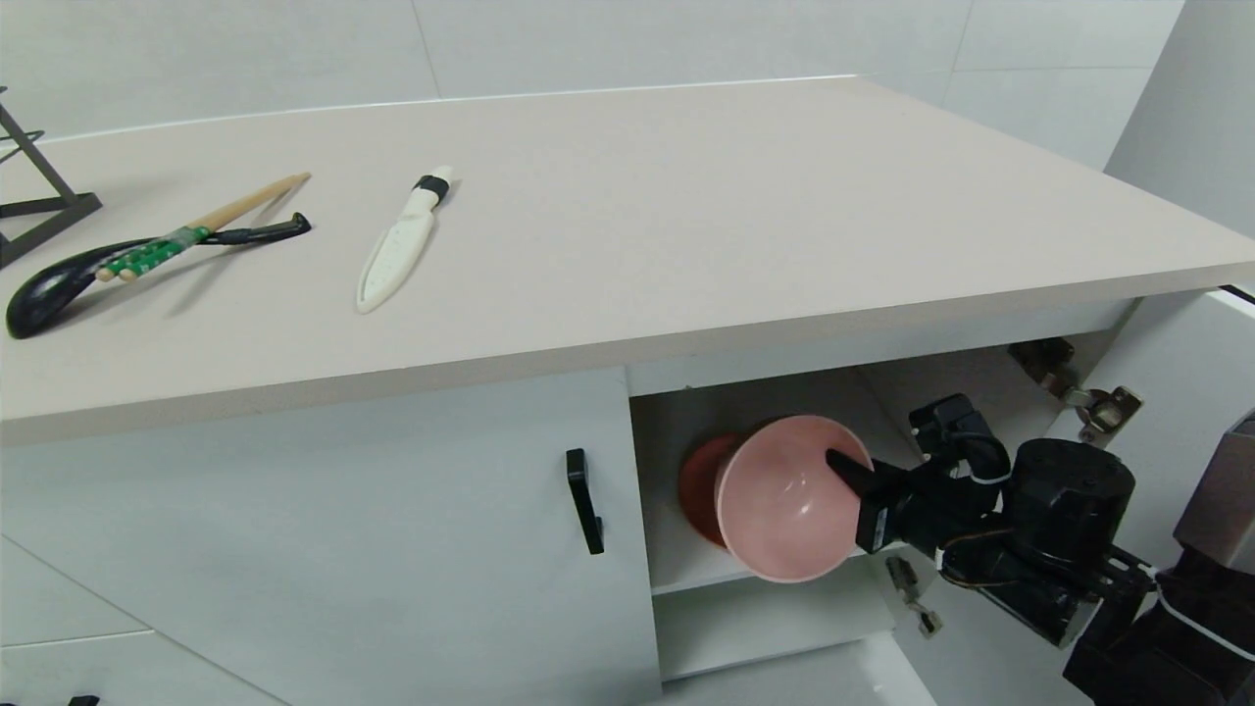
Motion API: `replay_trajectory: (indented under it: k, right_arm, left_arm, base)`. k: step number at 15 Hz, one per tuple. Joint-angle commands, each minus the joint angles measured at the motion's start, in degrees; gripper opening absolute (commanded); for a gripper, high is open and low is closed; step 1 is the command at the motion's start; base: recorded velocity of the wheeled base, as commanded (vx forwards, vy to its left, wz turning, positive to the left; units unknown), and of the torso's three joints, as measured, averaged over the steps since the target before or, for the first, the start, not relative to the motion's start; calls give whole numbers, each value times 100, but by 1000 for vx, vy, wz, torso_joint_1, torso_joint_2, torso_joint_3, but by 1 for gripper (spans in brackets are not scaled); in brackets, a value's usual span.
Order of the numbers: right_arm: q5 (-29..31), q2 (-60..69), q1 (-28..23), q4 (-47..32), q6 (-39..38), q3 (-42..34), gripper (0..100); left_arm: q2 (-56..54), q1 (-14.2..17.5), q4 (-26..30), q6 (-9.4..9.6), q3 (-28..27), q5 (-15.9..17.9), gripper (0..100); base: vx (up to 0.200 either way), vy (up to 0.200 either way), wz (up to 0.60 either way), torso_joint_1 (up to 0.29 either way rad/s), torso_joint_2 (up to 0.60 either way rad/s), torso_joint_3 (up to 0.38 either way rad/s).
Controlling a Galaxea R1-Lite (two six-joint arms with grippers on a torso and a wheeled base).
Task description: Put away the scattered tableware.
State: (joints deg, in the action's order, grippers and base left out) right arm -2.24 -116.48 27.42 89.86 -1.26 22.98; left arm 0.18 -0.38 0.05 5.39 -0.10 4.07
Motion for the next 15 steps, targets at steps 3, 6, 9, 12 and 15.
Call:
replay_trajectory:
  k: [3, 6, 9, 12, 15]
  right_arm:
    - [-4, -129, -35, -355, 3, 400, 0]
    - [-4, -226, -43, -944, 3, 796, 0]
    - [-4, -340, -96, -1295, 3, 1130, 0]
    - [-4, -472, -175, -1401, 3, 1226, 0]
    - [-4, -542, -175, -1401, 3, 1218, 0]
  left_arm:
    - [-9, 11, -14, -3, 1, -3, 100]
    - [-9, 11, -14, -3, 1, -3, 100]
    - [-9, 11, -5, -11, 1, -3, 100]
    - [-9, 20, 4, -91, 1, -12, 100]
    - [-9, 11, 4, -108, 1, -12, 100]
  base:
    - [0, 0, 0, 0, 0, 0]
    - [0, 0, 0, 0, 0, 0]
    - [0, 0, 0, 0, 0, 0]
    - [0, 0, 0, 0, 0, 0]
    - [0, 0, 0, 0, 0, 0]
